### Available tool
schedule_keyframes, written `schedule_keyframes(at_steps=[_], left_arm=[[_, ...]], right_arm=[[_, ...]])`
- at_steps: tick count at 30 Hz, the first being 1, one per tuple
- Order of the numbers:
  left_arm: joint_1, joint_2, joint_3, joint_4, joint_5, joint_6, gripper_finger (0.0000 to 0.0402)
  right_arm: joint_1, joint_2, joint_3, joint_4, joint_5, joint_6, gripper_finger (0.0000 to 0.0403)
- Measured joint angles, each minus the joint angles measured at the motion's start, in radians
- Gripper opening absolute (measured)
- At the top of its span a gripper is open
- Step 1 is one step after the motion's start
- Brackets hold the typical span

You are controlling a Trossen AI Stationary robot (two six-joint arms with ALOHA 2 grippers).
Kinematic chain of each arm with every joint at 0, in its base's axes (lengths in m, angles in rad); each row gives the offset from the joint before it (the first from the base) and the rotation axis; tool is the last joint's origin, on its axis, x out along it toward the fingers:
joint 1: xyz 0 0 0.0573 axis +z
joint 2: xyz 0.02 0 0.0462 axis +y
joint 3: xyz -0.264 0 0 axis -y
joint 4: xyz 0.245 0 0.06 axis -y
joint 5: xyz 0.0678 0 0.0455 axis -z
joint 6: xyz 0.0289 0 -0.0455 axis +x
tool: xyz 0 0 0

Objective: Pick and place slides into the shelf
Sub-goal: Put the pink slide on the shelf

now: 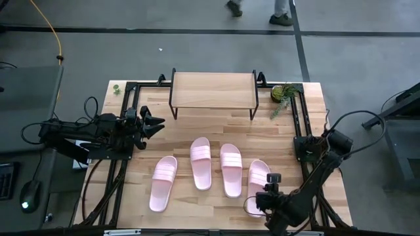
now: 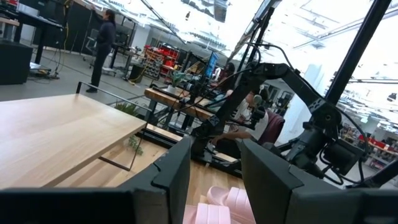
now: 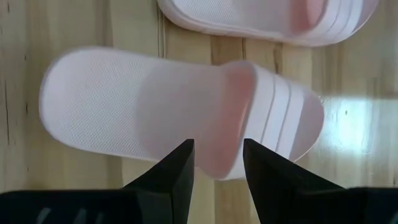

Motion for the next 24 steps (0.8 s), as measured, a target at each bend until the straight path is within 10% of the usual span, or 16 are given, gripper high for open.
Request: schedule_keyframes(at_steps=[24], left_arm=[[0.0, 0.0, 0.0, 0.0, 0.0, 0.0, 0.0128]], right_arm=[[-0.003, 0.087, -0.019, -0.082, 0.067, 0.06, 0.0128]])
